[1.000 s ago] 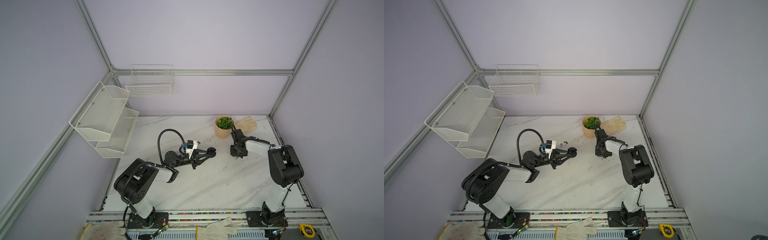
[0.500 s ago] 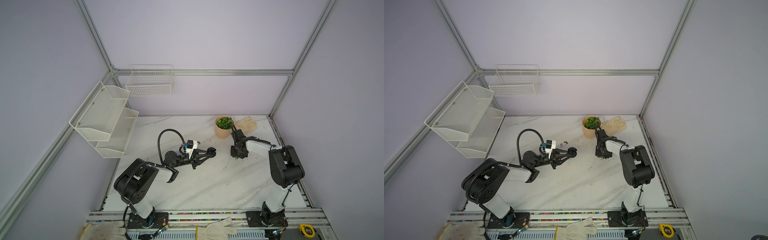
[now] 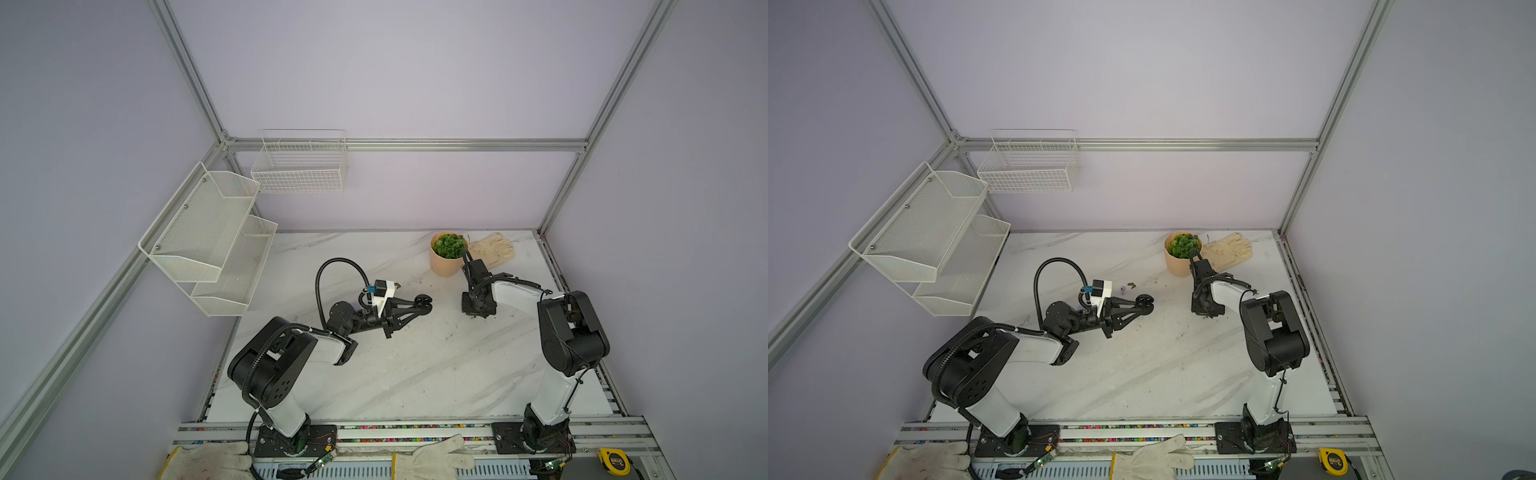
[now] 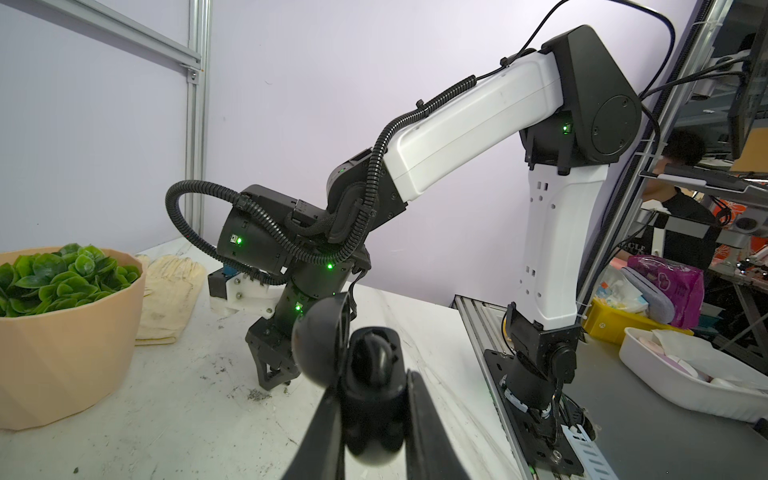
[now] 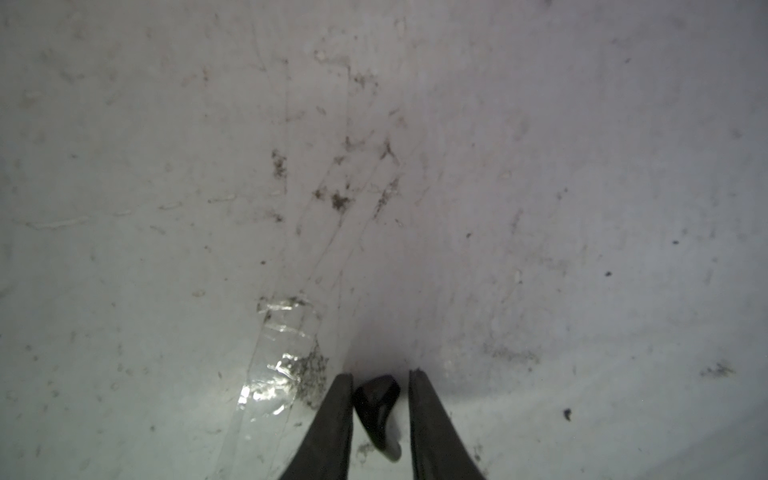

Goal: Insert the wireless bluetooth earbuds into the charging case
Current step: 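Close the right gripper on the black earbud, then lift the earbud and carry it with the right gripper to the case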

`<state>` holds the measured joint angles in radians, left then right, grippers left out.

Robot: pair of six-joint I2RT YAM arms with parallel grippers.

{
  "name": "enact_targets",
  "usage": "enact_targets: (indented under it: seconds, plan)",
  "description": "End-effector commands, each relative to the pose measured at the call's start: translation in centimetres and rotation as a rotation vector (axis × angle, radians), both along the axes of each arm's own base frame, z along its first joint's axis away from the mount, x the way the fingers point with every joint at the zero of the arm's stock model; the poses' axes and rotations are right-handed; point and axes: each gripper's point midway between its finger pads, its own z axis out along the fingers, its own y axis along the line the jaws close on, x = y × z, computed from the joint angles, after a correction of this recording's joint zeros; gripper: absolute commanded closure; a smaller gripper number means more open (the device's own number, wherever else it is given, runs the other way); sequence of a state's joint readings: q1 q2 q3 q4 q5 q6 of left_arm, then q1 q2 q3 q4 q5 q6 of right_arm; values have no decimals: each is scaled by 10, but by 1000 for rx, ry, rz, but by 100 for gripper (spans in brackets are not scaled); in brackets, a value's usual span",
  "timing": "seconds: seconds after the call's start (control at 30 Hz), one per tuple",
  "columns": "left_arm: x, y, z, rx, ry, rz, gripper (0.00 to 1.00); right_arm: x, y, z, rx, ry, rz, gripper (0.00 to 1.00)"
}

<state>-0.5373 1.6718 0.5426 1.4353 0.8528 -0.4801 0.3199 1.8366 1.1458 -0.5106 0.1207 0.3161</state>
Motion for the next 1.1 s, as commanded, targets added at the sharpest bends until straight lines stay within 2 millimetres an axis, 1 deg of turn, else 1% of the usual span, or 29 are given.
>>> enact_targets:
  seconds: [0.0, 0.17, 0.33, 0.53, 0.73, 0.93, 1.0, 1.07]
  plan:
    - [3, -1, 31, -62, -101, -7, 100, -4, -5, -5, -41, 29, 5, 73]
    - [2, -1, 31, -62, -102, -7, 100, 0, -4, -4, -41, 21, 8, 75]
    - [2, -1, 31, -63, -101, -9, 100, 0, -4, -5, -42, 22, 9, 78]
    - [3, -1, 31, -63, -100, -7, 100, 0, -4, 2, -38, 9, 0, 80]
    - [5, 0, 36, -76, -90, 3, 100, 11, -6, 30, -39, -73, -17, 80]
    - [5, 0, 46, -96, -82, 1, 100, 16, -8, 54, -29, -154, -24, 80]
    - [6, 0, 48, -102, -74, 1, 100, 18, -7, 67, -13, -198, -27, 80]
    - [8, 0, 51, -109, -71, 3, 100, 21, -4, 86, 11, -258, -32, 80]
